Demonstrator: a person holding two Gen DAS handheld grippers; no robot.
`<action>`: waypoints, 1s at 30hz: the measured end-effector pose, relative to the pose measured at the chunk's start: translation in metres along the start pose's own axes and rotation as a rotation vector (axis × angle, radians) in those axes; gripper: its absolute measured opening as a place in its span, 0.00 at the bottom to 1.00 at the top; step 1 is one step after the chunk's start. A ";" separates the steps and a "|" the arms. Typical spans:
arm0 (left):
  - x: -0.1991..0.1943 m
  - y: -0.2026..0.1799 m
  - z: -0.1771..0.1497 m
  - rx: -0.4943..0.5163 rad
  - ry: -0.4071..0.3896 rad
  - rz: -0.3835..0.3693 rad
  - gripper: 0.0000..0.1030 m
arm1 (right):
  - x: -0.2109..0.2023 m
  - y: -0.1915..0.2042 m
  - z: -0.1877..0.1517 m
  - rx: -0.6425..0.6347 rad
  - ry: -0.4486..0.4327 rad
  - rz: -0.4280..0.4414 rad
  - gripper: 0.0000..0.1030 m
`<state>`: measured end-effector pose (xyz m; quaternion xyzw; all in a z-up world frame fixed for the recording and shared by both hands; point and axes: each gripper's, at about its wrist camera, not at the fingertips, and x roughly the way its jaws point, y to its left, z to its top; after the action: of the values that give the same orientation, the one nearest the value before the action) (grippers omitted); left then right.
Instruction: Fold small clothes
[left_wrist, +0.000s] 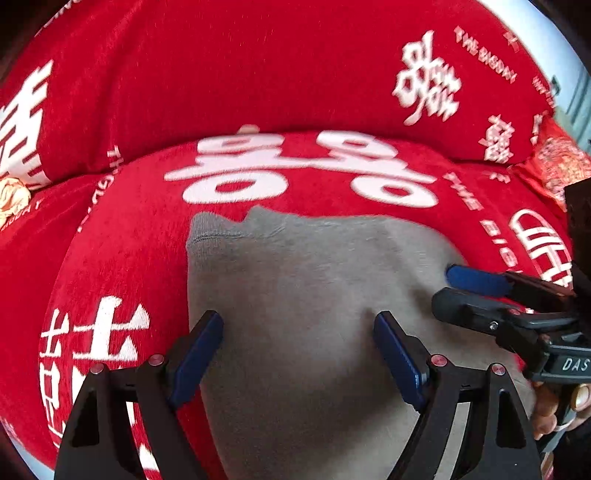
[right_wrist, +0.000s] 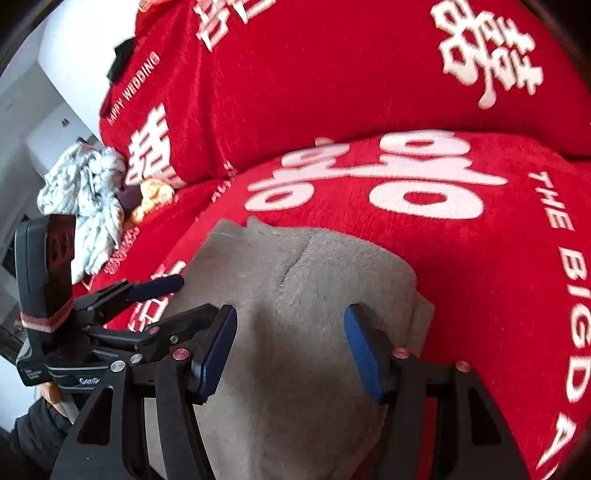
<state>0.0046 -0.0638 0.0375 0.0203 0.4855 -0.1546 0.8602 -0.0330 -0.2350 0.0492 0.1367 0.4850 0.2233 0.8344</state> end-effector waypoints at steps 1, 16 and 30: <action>0.005 0.001 0.001 -0.006 0.014 -0.004 0.83 | 0.004 0.000 0.002 -0.013 0.005 -0.008 0.62; -0.011 0.033 -0.003 -0.077 -0.016 -0.012 0.87 | -0.004 0.025 0.037 -0.194 0.021 -0.117 0.63; -0.056 0.065 -0.134 -0.302 0.021 -0.279 0.87 | 0.095 0.140 0.090 -0.492 0.316 0.017 0.66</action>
<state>-0.1152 0.0371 0.0066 -0.1746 0.5103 -0.1978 0.8185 0.0523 -0.0668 0.0842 -0.1020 0.5389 0.3598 0.7548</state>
